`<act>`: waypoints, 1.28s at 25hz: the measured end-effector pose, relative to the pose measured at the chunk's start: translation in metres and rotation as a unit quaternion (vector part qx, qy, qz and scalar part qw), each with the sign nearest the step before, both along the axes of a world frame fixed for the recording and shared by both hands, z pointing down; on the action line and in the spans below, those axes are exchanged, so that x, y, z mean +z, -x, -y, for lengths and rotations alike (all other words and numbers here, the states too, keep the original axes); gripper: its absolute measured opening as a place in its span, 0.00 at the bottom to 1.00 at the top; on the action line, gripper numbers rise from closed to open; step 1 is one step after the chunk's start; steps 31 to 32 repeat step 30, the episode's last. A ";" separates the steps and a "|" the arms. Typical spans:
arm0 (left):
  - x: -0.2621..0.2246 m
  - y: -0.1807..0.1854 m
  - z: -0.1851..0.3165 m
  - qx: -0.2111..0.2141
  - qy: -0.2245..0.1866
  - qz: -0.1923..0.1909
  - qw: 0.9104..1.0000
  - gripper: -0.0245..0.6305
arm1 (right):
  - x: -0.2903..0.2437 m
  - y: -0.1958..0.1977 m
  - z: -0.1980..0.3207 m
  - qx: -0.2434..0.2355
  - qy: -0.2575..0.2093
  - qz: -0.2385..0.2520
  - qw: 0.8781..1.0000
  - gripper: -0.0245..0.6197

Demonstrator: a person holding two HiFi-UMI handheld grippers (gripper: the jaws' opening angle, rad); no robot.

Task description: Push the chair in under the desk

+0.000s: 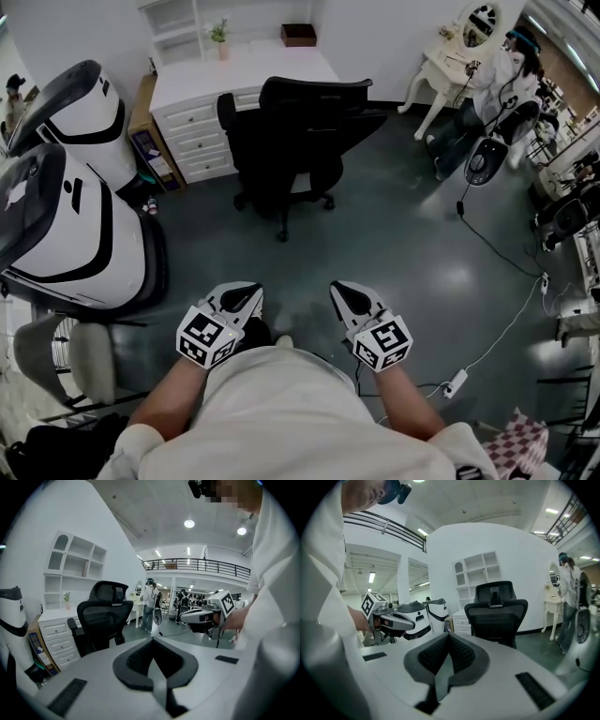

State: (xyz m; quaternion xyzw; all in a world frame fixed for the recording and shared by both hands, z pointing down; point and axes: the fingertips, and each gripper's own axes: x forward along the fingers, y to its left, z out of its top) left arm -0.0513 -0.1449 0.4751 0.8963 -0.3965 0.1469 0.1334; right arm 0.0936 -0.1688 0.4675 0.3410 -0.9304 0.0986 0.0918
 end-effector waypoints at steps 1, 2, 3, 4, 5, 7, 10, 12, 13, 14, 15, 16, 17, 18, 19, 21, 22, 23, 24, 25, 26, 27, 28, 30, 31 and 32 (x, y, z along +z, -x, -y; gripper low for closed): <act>0.000 0.000 0.001 -0.001 0.000 -0.002 1.000 0.03 | 0.000 0.000 0.000 0.000 -0.001 0.000 1.000 0.05; 0.000 -0.001 0.001 0.000 0.000 -0.003 1.000 0.03 | 0.000 0.000 -0.001 0.001 -0.002 0.000 1.000 0.05; 0.000 -0.002 0.001 0.001 -0.001 -0.004 1.000 0.03 | 0.000 0.000 -0.001 0.002 -0.002 0.000 1.000 0.05; -0.001 -0.003 0.001 0.002 -0.001 -0.005 1.000 0.03 | 0.000 -0.001 -0.002 0.003 -0.002 0.000 1.000 0.05; -0.001 -0.004 0.001 0.003 -0.002 -0.005 1.000 0.03 | 0.000 -0.002 -0.003 0.003 -0.002 -0.001 1.000 0.05; -0.001 -0.004 0.001 0.005 -0.003 -0.004 1.000 0.03 | 0.000 -0.003 -0.003 0.004 -0.001 -0.002 1.000 0.05; 0.004 -0.003 0.003 0.006 0.000 -0.002 1.000 0.03 | 0.004 -0.002 -0.004 0.005 -0.001 -0.005 1.000 0.05; 0.006 -0.002 0.003 0.005 0.003 -0.002 1.000 0.03 | 0.006 -0.003 -0.004 0.006 0.000 -0.006 1.000 0.05; 0.006 -0.002 0.003 0.006 0.004 -0.002 1.000 0.03 | 0.006 -0.004 -0.004 0.007 0.001 -0.006 1.000 0.05; 0.005 -0.003 0.004 0.007 0.004 -0.002 1.000 0.03 | 0.006 -0.005 -0.004 0.008 0.001 -0.005 1.000 0.05; 0.005 -0.004 0.004 0.008 0.004 -0.002 1.000 0.03 | 0.006 -0.006 -0.004 0.009 0.002 -0.005 1.000 0.05; 0.004 -0.005 0.005 0.009 0.004 -0.001 1.000 0.03 | 0.006 -0.007 -0.004 0.010 0.002 -0.005 1.000 0.05; 0.004 -0.006 0.006 0.010 0.004 -0.001 1.000 0.03 | 0.006 -0.008 -0.004 0.010 0.002 -0.005 1.000 0.05; 0.004 -0.007 0.006 0.012 0.004 0.000 1.000 0.03 | 0.007 -0.008 -0.004 0.011 0.002 -0.004 1.000 0.05; 0.004 -0.007 0.007 0.014 0.004 0.001 1.000 0.03 | 0.008 -0.009 -0.004 0.013 0.003 -0.003 1.000 0.05; 0.005 -0.008 0.008 0.017 0.004 0.003 1.000 0.03 | 0.009 -0.009 -0.004 0.015 0.003 -0.002 1.000 0.05; 0.005 -0.008 0.009 0.018 0.004 0.004 1.000 0.03 | 0.009 -0.010 -0.004 0.016 0.004 -0.002 1.000 0.05; 0.005 -0.008 0.011 0.017 0.004 0.005 1.000 0.03 | 0.010 -0.011 -0.004 0.016 0.005 -0.002 1.000 0.05; 0.005 -0.008 0.012 0.017 0.003 0.005 1.000 0.03 | 0.011 -0.012 -0.004 0.017 0.006 -0.002 1.000 0.05; 0.005 -0.009 0.014 0.016 0.003 0.005 1.000 0.03 | 0.012 -0.013 -0.004 0.017 0.007 -0.003 1.000 0.05; 0.004 -0.009 0.015 0.017 0.002 0.006 1.000 0.03 | 0.013 -0.014 -0.004 0.018 0.008 -0.003 1.000 0.05; 0.004 -0.010 0.016 0.017 0.002 0.006 1.000 0.03 | 0.013 -0.015 -0.003 0.019 0.008 -0.003 1.000 0.05; 0.003 -0.011 0.017 0.017 0.001 0.006 1.000 0.03 | 0.014 -0.016 -0.002 0.019 0.009 -0.004 1.000 0.05; 0.003 -0.012 0.019 0.019 0.000 0.005 1.000 0.03 | 0.015 -0.017 0.000 0.021 0.010 -0.004 1.000 0.05; 0.003 -0.012 0.019 0.019 0.000 0.005 1.000 0.03 | 0.015 -0.017 0.000 0.021 0.010 -0.004 1.000 0.05; 0.003 -0.012 0.019 0.019 0.000 0.005 1.000 0.03 | 0.015 -0.017 0.000 0.021 0.010 -0.004 1.000 0.05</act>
